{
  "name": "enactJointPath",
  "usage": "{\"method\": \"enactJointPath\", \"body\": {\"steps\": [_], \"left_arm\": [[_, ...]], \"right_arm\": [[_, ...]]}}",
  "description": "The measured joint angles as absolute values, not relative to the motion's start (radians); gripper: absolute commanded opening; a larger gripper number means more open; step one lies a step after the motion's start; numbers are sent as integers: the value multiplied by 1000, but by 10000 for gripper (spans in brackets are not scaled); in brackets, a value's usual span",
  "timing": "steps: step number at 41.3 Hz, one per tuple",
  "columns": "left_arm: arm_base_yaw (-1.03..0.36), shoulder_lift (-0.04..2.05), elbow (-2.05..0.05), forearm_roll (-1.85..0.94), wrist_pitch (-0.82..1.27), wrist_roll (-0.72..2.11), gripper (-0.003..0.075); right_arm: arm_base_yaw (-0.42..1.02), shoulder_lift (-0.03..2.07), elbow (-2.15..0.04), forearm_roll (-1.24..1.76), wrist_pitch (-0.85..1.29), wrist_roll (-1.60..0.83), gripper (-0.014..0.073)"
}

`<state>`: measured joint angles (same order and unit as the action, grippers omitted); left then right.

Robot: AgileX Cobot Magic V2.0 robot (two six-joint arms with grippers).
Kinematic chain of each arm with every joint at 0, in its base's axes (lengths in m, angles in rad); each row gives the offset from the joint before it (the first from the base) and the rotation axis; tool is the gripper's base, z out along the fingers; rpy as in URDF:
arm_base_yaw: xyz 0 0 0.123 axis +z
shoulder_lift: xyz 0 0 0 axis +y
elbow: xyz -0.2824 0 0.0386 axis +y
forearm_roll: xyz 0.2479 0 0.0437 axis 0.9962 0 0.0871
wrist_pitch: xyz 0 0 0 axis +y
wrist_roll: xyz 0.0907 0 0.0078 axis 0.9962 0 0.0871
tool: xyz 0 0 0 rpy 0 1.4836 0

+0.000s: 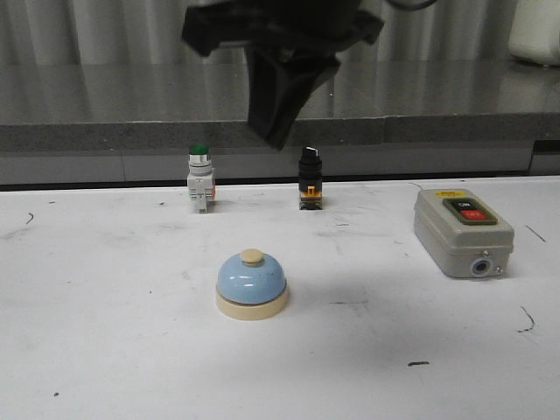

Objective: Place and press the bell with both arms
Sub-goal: 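Raise the right gripper up and away from the bell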

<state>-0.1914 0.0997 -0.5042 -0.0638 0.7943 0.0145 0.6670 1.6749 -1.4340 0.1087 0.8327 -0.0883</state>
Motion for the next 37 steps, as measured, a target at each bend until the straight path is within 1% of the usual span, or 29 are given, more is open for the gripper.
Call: {"method": "enactJointPath", "body": {"steps": [16, 27, 37], "left_arm": [[-191, 100, -504, -64, 794, 14, 566], [-191, 100, -504, -64, 794, 14, 566], [-191, 100, -504, -64, 794, 14, 566]], "right_arm": [[511, 1140, -1085, 101, 799, -91, -67], [506, 827, -892, 86, 803, -91, -67], [506, 593, -783, 84, 813, -91, -67]]}}
